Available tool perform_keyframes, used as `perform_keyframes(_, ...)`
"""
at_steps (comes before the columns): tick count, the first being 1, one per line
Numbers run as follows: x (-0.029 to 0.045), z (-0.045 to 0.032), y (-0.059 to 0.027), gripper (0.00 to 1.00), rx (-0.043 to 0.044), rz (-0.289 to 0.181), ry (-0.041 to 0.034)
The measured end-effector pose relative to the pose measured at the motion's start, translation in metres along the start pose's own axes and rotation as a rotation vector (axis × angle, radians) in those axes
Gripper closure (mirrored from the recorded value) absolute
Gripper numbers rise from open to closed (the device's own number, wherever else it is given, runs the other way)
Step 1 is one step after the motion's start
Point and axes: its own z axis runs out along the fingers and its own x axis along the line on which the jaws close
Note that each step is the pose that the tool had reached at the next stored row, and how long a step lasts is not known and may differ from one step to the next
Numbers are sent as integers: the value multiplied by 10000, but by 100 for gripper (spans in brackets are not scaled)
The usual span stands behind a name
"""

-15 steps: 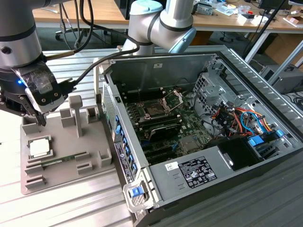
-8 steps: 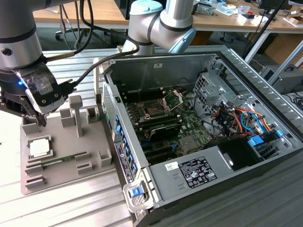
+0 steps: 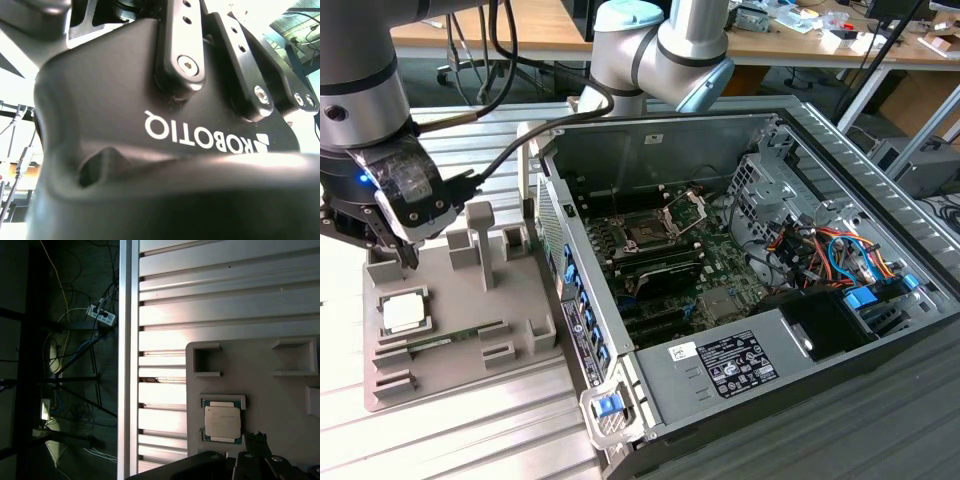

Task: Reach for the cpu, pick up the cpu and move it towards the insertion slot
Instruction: 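Reach for the cpu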

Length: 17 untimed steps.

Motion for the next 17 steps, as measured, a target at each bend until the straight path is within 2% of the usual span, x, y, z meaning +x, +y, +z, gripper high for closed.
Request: perform_keyframes(17, 0, 53, -2, 90, 0, -1, 0)
